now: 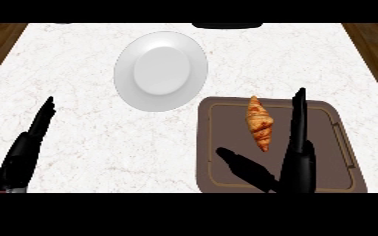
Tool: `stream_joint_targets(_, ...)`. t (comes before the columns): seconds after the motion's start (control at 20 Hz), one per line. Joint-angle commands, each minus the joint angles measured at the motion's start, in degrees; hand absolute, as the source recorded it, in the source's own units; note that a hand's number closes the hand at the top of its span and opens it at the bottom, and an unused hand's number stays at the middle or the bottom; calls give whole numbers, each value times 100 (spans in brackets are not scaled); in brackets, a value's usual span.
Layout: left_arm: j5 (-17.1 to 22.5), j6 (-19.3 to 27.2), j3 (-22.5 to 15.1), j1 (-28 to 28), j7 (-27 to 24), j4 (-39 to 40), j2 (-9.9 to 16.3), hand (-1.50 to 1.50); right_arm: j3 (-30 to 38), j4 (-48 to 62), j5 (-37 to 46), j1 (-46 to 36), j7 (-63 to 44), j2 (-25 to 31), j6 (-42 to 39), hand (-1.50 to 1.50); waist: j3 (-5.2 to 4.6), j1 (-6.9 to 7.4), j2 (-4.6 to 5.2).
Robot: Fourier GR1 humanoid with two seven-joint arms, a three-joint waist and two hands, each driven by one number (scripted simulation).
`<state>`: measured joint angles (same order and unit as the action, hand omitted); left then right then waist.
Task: Pick the croissant from the tray and place it in the plate
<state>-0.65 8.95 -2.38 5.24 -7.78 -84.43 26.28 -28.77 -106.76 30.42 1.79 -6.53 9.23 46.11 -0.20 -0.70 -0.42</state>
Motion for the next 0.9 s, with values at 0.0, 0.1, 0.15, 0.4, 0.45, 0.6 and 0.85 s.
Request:
stream_joint_targets(0.0,-40,42,33,49,144,-188,32,0,-78,-231,903,354,-1324,408,-748,-150,-10,-12,-3)
stream_joint_targets(0.1,-147,102,-51,176,-91,-17,-82,0,-17,-406,1276,398,-1951,615,-1255,-150,-20,-28,3)
stream_joint_targets(0.15,-119,80,-29,85,16,-94,-53,0,38,-384,1391,281,-2297,667,-1583,-150,-18,-1,12)
stream_joint_targets(0.4,-47,-36,42,25,-32,22,-61,0,76,-1129,2038,-210,-4190,652,-3132,-150,-10,31,19)
stream_joint_targets(0.45,-181,81,-95,49,-100,18,-224,0,248,-1140,2029,-511,-4482,651,-3460,-150,-3,62,29)
stream_joint_targets(0.6,-283,127,-120,43,-156,16,-282,0,271,-1029,1890,-970,-5196,492,-4253,-150,7,109,37)
stream_joint_targets(0.85,-186,-78,-23,257,4,-286,-220,0,604,-678,1298,-1683,-5766,236,-5175,-150,18,142,36)
